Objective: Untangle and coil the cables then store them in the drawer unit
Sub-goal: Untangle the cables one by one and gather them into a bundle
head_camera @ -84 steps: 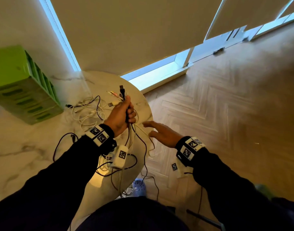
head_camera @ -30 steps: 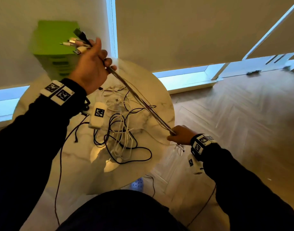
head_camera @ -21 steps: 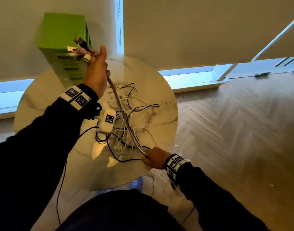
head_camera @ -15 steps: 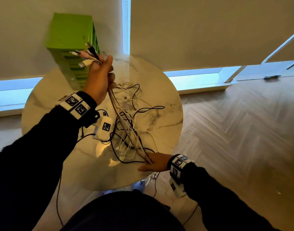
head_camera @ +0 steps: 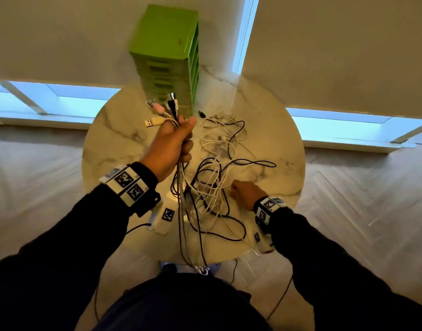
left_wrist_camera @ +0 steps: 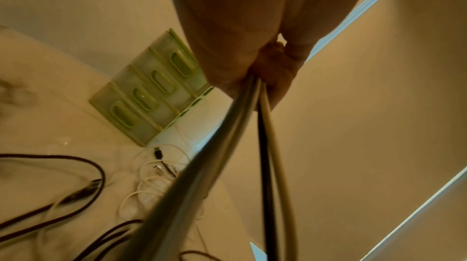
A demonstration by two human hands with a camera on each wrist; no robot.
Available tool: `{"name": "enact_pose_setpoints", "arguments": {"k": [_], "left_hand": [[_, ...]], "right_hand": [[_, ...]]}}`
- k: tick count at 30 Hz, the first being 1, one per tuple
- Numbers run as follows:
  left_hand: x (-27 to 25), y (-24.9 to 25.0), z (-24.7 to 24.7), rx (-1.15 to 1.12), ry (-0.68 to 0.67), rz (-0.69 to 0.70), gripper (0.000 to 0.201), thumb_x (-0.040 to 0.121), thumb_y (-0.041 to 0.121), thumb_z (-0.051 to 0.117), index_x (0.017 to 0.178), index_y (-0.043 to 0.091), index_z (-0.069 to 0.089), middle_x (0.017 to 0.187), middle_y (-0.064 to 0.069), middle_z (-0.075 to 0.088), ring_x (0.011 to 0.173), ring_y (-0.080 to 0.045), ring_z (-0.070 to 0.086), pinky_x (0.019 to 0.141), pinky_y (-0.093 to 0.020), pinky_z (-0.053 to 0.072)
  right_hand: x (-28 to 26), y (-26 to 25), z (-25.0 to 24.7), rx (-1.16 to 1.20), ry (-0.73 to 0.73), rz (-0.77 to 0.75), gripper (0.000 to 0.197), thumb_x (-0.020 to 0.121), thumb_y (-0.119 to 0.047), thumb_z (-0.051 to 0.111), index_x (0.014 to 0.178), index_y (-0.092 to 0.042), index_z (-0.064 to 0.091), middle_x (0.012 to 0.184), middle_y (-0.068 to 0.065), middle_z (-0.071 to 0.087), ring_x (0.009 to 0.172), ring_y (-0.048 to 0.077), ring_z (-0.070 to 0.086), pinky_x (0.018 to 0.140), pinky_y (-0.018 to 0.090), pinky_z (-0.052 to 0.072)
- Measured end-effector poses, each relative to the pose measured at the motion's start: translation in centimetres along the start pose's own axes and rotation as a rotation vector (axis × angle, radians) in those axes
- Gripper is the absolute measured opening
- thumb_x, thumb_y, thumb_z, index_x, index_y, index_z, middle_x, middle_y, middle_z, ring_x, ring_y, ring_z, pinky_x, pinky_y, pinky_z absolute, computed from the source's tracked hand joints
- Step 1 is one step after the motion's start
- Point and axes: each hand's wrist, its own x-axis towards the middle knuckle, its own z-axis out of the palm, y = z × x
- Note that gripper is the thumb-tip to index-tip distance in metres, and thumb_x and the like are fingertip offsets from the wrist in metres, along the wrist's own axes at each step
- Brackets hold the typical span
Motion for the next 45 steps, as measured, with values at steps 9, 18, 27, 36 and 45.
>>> {"name": "enact_pose_setpoints", "arguments": {"k": [9,18,27,36,45], "left_hand": [[-2.1,-2.6,-1.1,-0.016,0.053,-0.067,0.033,0.106,0.021,0.047,0.078,0.028,0.032,0.065,0.004,0.022,0.053,-0.011,0.018,0.045,-0.022,0.018],[-2.5,-3.0,-1.2,0.050,0.055,-0.070,0.032,0.106,0.024,0.049,0.077,0.027,0.035,0.064,0.004,0.024,0.052,-0.011,0.023,0.044,-0.022,0.026],[-1.5,-3.2,-2.3,0.071,0.060,-0.074,0.037,0.106,0.020,0.048,0.074,0.026,0.032,0.061,0.006,0.022,0.047,-0.009,0.022,0.041,-0.020,0.025],[1.2,-1.2,-5.2,0.119,0.084,-0.046,0.036,0.106,0.020,0.048,0.076,0.026,0.031,0.059,0.007,0.022,0.046,-0.009,0.020,0.041,-0.020,0.024],[2.4,-1.4,-8.5,0.152,0.090,-0.080,0.034,0.106,0.022,0.049,0.077,0.026,0.033,0.062,0.004,0.022,0.049,-0.011,0.022,0.042,-0.022,0.026]], "right_hand": [[2.4,-3.8,-14.0,0.376,0.415,-0.245,0.016,0.103,-0.021,0.051,0.097,-0.009,0.058,0.087,0.018,0.067,0.066,0.027,0.060,0.062,0.037,0.052],[2.2,-4.7,-11.9,0.332,0.306,-0.326,0.020,0.101,-0.029,0.054,0.088,-0.018,0.063,0.081,0.001,0.070,0.073,0.017,0.066,0.073,0.031,0.050],[1.9,2.1,-3.9,0.068,0.022,-0.099,0.010,0.084,-0.030,0.076,0.092,-0.026,0.073,0.105,0.002,0.074,0.099,0.020,0.067,0.088,0.029,0.051],[2.9,-0.9,-6.5,0.258,0.254,-0.341,0.039,0.082,-0.007,0.066,0.120,-0.016,0.063,0.109,0.000,0.055,0.093,0.016,0.056,0.088,0.034,0.050],[4.9,-7.9,-1.6,-0.294,-0.050,-0.376,0.050,0.101,-0.054,0.037,0.144,-0.030,0.048,0.168,-0.006,0.009,0.149,0.030,0.023,0.116,0.052,0.026]]}}
